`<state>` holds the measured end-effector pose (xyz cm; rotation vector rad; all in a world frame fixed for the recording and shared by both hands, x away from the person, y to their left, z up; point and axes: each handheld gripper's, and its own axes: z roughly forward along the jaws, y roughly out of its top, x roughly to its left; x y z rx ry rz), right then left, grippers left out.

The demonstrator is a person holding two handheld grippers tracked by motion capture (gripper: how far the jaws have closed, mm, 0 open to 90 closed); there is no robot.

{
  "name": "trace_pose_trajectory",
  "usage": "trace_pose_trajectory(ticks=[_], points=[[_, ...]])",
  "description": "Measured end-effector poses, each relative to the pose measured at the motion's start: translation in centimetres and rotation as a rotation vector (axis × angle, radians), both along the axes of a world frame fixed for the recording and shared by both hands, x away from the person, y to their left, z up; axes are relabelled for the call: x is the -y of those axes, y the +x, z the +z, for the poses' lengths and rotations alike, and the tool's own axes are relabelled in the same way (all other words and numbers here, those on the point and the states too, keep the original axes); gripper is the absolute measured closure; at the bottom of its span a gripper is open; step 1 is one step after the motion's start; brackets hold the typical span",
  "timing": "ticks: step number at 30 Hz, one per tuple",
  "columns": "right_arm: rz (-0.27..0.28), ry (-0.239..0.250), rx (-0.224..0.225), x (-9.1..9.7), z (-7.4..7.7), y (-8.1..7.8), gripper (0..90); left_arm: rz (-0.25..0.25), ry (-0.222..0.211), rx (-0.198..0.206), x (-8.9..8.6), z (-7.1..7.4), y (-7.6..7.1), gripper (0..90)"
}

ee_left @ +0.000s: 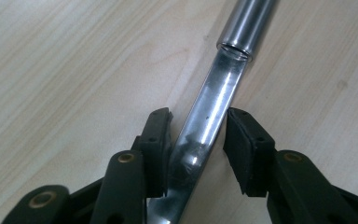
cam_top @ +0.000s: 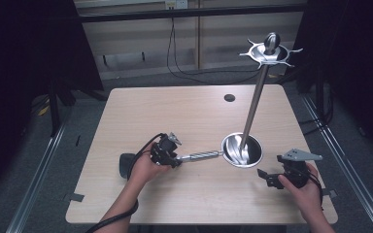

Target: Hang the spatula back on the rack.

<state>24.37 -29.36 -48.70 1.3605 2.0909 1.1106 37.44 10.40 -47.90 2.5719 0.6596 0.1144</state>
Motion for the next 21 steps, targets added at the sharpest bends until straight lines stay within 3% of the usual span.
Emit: trace_pose_trajectory(ticks=[2,4,9,13,17,21], points=[[-0.003,0.001,0.000,0.0,0.0,0.0,4.6,-0.014,0.019,-0.011,-0.1,0.1,0.0,63.1],[-0.003,0.001,0.002,0.0,0.0,0.0,4.6,0.004,0.008,-0.019,0.1,0.1,-0.2,67.0],[-0.004,0.000,0.007,0.0,0.1,0.0,4.7,-0.013,0.047,-0.016,0.6,0.4,-0.3,74.6],[-0.008,-0.001,0.013,-0.1,0.1,0.0,4.7,0.019,0.049,-0.035,0.8,0.4,-0.3,75.1],[-0.005,0.002,0.011,0.0,0.1,0.0,4.7,0.024,0.080,-0.024,1.1,0.6,-0.4,75.3],[-0.007,0.006,0.016,0.1,0.1,0.0,4.7,0.086,0.023,-0.025,0.5,0.9,-0.1,75.4]])
